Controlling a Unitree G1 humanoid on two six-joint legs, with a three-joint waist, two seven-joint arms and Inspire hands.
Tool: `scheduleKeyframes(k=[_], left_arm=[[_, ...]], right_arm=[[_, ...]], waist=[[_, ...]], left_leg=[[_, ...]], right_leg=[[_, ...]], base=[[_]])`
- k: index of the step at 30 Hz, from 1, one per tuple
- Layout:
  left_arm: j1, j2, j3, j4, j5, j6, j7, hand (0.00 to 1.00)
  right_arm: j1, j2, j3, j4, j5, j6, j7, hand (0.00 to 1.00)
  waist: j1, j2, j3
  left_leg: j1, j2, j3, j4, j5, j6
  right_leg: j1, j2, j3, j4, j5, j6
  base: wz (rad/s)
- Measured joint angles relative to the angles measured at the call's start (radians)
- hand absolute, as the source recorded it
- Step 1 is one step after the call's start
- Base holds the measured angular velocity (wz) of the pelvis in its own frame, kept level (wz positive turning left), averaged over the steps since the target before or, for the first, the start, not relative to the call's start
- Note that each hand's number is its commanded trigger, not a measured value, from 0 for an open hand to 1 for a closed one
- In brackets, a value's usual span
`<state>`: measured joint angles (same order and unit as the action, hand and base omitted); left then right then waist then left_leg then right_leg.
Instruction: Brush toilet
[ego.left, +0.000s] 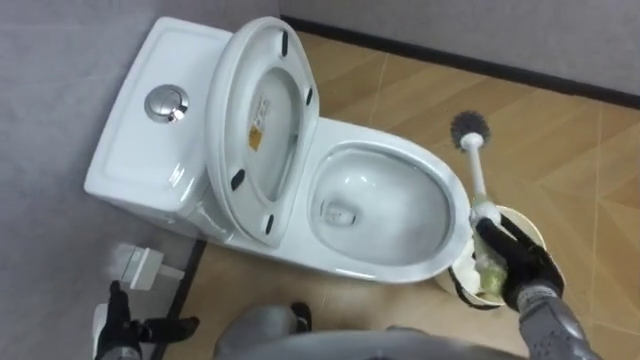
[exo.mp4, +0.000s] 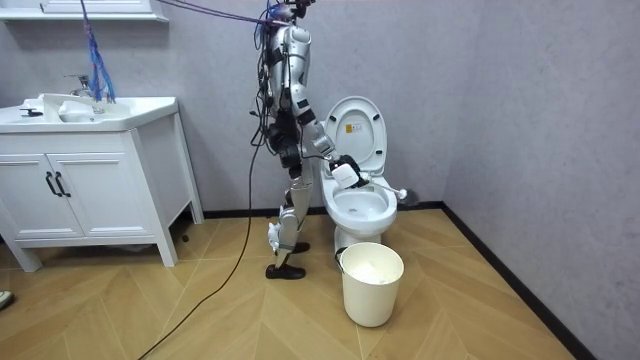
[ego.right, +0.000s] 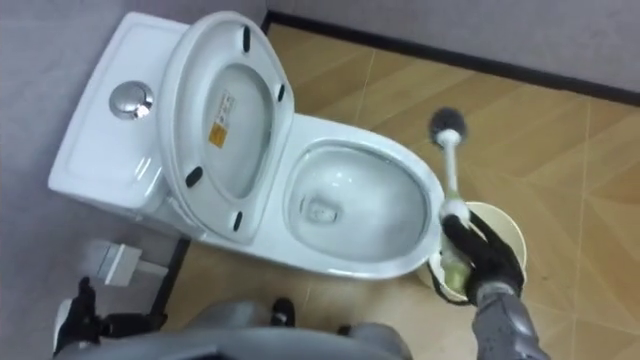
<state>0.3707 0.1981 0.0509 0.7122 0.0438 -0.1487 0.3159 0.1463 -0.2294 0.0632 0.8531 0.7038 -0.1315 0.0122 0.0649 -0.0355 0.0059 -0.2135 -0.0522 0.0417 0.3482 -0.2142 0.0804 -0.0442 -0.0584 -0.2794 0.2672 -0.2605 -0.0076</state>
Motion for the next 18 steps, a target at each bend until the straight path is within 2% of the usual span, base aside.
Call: scheduleKeyframes(k=[1, 4, 6, 8, 10, 14, 16, 18], left_arm=[[0.011, -0.005, 0.014, -0.061, 0.043, -0.014, 0.019, 0.0], [0.012, -0.015, 0.025, -0.163, 0.099, -0.043, 0.09, 0.0], [0.009, -0.015, 0.027, -0.186, 0.129, -0.064, 0.131, 0.0], [-0.009, -0.015, 0.028, -0.19, 0.156, -0.072, 0.157, 0.0], [-0.008, -0.014, 0.029, -0.244, 0.207, -0.079, 0.177, 0.0], [0.008, -0.015, 0.035, -0.34, 0.271, -0.092, 0.201, 0.0], [0.014, -0.014, 0.04, -0.418, 0.318, -0.118, 0.223, 0.0], [0.009, -0.014, 0.056, -0.471, 0.365, -0.141, 0.234, 0.0]], right_arm=[[0.002, 0.002, 0.012, 0.0, -0.061, 0.0, 0.02, 1.0], [0.011, 0.004, 0.015, -0.005, -0.156, -0.01, 0.05, 1.0], [0.003, 0.004, 0.014, -0.003, -0.243, -0.017, 0.054, 1.0], [-0.004, 0.003, 0.014, 0.014, -0.331, -0.04, 0.056, 1.0], [-0.011, 0.003, 0.008, 0.019, -0.411, -0.056, 0.055, 1.0], [-0.003, 0.003, 0.002, 0.03, -0.469, -0.074, 0.056, 1.0], [-0.001, 0.003, 0.002, 0.07, -0.475, -0.1, 0.057, 1.0], [-0.002, 0.003, 0.001, 0.095, -0.485, -0.108, 0.064, 1.0]], waist=[[0.018, -0.003, 0.0005], [0.025, 0.0, 0.0001], [0.039, 0.004, -0.0017], [0.047, 0.006, -0.0013], [0.052, 0.004, -0.0022], [0.061, 0.0, -0.0018], [0.059, -0.003, -0.0019], [0.059, -0.004, -0.0014]], left_leg=[[-0.001, 0.0, -0.002, 0.0, 0.0, -0.001], [0.004, -0.007, -0.023, 0.002, 0.001, -0.001], [0.024, -0.009, -0.025, -0.005, 0.001, -0.001], [0.033, -0.011, -0.032, -0.01, 0.001, 0.0], [0.031, -0.013, -0.046, -0.005, 0.002, -0.002], [0.03, -0.013, -0.056, -0.003, 0.006, -0.008], [0.033, -0.014, -0.067, -0.002, 0.008, -0.011], [0.032, -0.014, -0.073, -0.002, 0.01, -0.015]], right_leg=[[0.004, 0.001, -0.005, -0.007, 0.001, -0.001], [0.019, -0.001, -0.025, -0.014, 0.004, -0.001], [0.034, 0.004, -0.026, -0.019, 0.005, 0.001], [0.047, 0.004, -0.031, -0.02, 0.005, 0.001], [0.049, 0.003, -0.041, -0.019, 0.005, 0.001], [0.054, 0.003, -0.051, -0.024, 0.005, 0.001], [0.063, 0.005, -0.062, -0.03, 0.005, 0.0], [0.064, 0.006, -0.072, -0.029, 0.005, 0.0]], base=[[0.14], [0.17], [0.06], [0.05], [0.14], [0.09], [0.13], [0.11]])
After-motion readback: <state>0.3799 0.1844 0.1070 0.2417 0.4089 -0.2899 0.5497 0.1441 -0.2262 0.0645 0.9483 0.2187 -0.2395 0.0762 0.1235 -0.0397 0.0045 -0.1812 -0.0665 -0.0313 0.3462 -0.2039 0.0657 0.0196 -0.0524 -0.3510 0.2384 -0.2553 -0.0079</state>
